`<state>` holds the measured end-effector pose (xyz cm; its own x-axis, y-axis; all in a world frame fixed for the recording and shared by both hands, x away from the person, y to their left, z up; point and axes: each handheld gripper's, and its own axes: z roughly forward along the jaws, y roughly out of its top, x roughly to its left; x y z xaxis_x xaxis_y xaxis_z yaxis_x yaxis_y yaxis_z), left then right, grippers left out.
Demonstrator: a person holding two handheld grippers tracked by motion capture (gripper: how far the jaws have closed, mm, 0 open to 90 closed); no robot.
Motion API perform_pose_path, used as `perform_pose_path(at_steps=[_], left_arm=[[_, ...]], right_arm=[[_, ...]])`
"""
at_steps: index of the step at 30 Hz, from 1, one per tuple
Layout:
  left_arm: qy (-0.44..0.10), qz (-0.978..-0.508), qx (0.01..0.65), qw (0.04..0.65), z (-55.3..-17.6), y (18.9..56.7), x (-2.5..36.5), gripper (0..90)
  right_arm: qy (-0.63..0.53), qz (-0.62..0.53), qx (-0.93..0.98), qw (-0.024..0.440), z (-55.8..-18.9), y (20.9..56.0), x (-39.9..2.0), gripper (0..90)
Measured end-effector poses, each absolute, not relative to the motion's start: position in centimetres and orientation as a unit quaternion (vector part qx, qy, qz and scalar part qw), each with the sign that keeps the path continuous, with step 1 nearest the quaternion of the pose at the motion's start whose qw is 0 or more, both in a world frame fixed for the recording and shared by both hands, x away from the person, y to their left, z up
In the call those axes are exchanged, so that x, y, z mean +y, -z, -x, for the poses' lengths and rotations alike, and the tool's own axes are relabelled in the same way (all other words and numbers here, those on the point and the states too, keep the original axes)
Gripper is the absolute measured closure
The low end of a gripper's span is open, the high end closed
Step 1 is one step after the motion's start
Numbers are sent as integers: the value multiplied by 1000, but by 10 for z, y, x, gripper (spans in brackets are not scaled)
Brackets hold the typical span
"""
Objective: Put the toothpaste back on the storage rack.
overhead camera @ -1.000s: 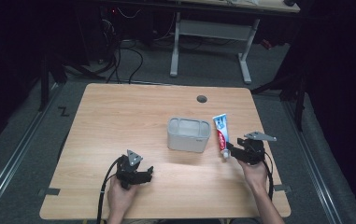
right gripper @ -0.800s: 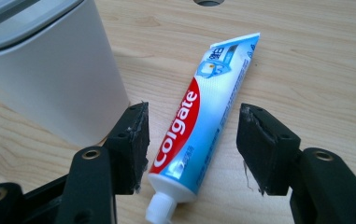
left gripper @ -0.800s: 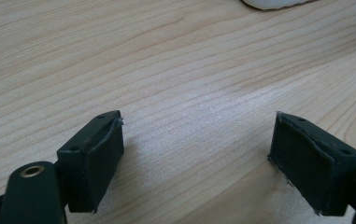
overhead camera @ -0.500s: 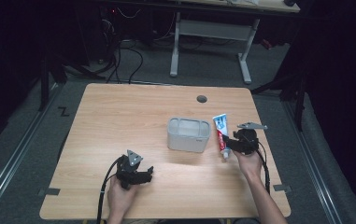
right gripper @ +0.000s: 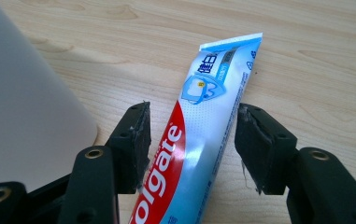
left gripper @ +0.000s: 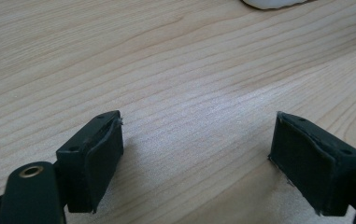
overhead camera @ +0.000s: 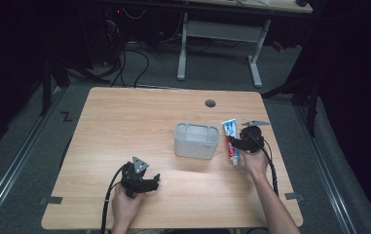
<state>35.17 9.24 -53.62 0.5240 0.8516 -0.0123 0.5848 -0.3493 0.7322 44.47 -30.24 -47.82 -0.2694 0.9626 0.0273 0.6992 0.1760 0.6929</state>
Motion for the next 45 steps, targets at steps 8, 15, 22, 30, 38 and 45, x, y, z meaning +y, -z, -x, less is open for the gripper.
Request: perform_pose_path(at_steps=[8, 15, 22, 30, 38, 45], left_arm=[[-190, -799, 449, 351, -352, 536, 92, 174], [-190, -800, 448, 351, -351, 536, 92, 171], [-189, -800, 448, 351, -351, 536, 92, 168], [-190, -800, 447, 351, -351, 536, 92, 168], [-189, -801, 447, 351, -351, 536, 92, 165], [-189, -801, 447, 351, -351, 536, 92, 165]], right_arm=[[-279, -579, 739, 204, -460, 483, -298, 440], [-269, -585, 741, 191, -470, 489, -296, 436], [-262, -603, 735, 165, -479, 499, -301, 418], [-252, -602, 739, 165, -483, 499, -299, 409], [-246, -603, 741, 162, -487, 501, -299, 397], [-246, -614, 736, 142, -492, 505, -301, 377]])
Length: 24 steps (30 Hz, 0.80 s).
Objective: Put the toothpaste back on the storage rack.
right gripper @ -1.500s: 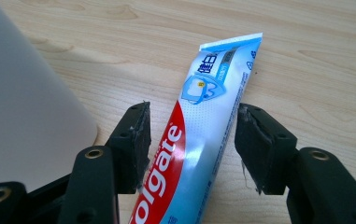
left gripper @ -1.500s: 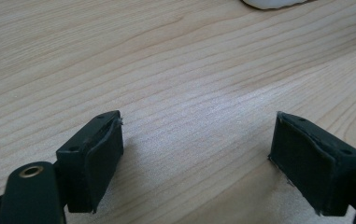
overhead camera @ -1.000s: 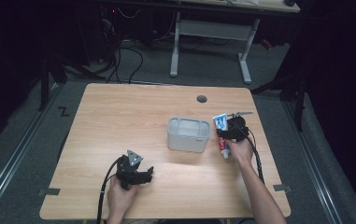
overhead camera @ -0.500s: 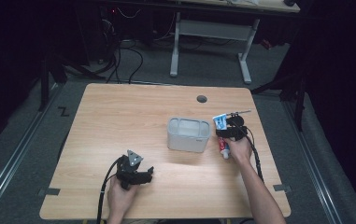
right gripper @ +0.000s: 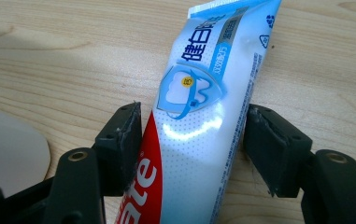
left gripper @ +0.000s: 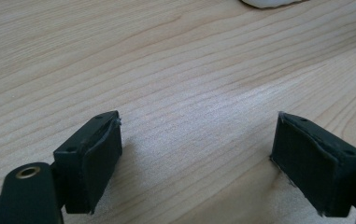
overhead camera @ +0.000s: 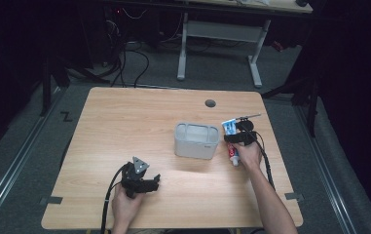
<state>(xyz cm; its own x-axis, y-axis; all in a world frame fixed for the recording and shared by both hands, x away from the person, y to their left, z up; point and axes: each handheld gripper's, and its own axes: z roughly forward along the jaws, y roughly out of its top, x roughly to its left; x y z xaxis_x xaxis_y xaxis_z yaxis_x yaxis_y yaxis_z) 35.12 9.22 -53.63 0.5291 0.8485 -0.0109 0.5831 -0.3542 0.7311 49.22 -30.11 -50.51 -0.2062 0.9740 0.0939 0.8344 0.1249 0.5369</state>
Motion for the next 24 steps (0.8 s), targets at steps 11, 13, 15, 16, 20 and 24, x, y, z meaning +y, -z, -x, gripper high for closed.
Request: perform_pose_path(at_steps=[11, 13, 15, 16, 20, 24], left_arm=[[-189, -801, 447, 351, -351, 536, 92, 165], [-189, -801, 447, 351, -351, 536, 92, 165], [-189, -801, 447, 351, -351, 536, 92, 165], [-189, -801, 447, 351, -351, 536, 92, 165], [-189, -801, 447, 351, -351, 536, 92, 165], [-189, -801, 447, 351, -351, 536, 92, 165]], right_arm=[[-234, -611, 742, 145, -493, 507, -298, 393], [-232, -609, 744, 147, -493, 507, -298, 413], [-231, -608, 745, 146, -493, 507, -299, 440], [-233, -608, 745, 147, -492, 507, -299, 455], [-232, -601, 750, 149, -490, 507, -297, 517], [-229, -596, 755, 148, -489, 506, -298, 558]])
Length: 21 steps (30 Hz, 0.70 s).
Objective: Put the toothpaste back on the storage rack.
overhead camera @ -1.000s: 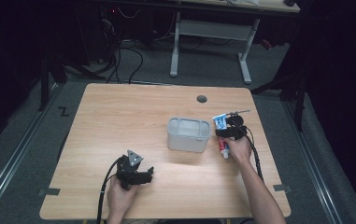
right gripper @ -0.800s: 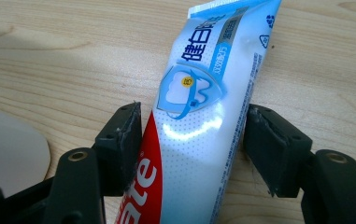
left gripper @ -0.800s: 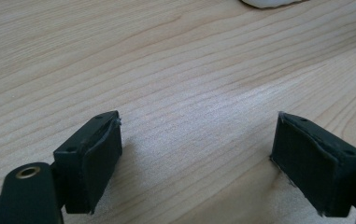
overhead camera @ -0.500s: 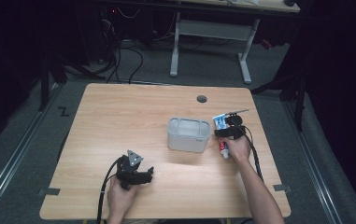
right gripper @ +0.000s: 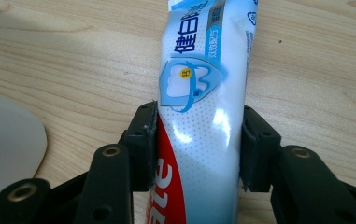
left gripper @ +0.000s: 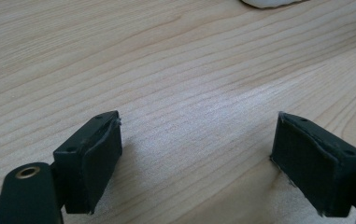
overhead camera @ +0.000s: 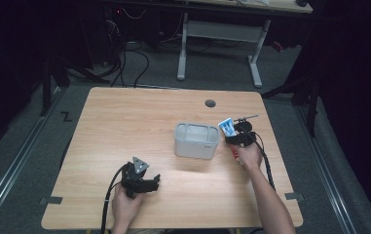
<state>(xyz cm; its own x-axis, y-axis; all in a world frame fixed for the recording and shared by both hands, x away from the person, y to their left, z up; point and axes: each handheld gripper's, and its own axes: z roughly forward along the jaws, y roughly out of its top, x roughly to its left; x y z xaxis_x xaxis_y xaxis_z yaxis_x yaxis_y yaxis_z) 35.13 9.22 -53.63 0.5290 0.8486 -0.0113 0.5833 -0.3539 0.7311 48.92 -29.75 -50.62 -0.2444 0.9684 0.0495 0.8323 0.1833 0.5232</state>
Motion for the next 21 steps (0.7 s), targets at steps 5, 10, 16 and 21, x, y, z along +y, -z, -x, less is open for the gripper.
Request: perform_pose_path(at_steps=[5, 10, 16, 21], left_arm=[[-189, -801, 447, 351, -351, 536, 92, 165], [-189, -801, 447, 351, -351, 536, 92, 165], [-189, -801, 447, 351, -351, 536, 92, 165], [-189, -801, 447, 351, -351, 536, 92, 164]], right_arm=[[-219, -580, 766, 168, -486, 505, -295, 643], [-226, -578, 766, 166, -486, 504, -297, 672], [-232, -579, 766, 156, -486, 503, -299, 687], [-239, -578, 767, 143, -484, 502, -303, 692]])
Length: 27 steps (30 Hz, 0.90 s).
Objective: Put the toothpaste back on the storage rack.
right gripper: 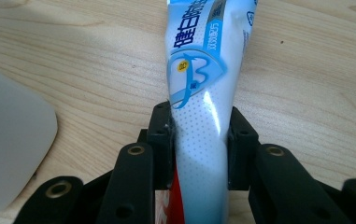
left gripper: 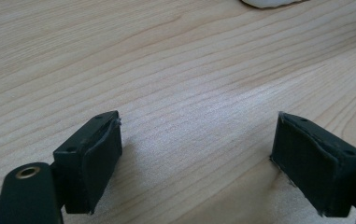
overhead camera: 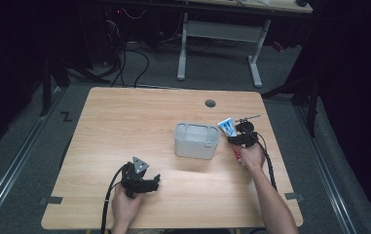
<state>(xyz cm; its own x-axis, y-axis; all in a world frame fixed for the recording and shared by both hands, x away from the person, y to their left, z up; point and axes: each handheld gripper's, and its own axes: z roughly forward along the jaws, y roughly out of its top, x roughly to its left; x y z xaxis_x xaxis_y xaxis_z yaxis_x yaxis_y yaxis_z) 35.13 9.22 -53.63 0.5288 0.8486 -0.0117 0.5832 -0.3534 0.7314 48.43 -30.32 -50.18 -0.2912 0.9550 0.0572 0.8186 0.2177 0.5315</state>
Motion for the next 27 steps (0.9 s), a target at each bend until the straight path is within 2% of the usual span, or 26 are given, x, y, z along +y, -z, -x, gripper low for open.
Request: perform_pose_path(at_steps=[10, 27], left_arm=[[-189, -801, 447, 351, -351, 536, 92, 164], [-189, -801, 447, 351, -351, 536, 92, 164]], right_arm=[[-259, -573, 766, 134, -478, 495, -310, 695], [-309, -554, 758, 152, -462, 467, -320, 692]])
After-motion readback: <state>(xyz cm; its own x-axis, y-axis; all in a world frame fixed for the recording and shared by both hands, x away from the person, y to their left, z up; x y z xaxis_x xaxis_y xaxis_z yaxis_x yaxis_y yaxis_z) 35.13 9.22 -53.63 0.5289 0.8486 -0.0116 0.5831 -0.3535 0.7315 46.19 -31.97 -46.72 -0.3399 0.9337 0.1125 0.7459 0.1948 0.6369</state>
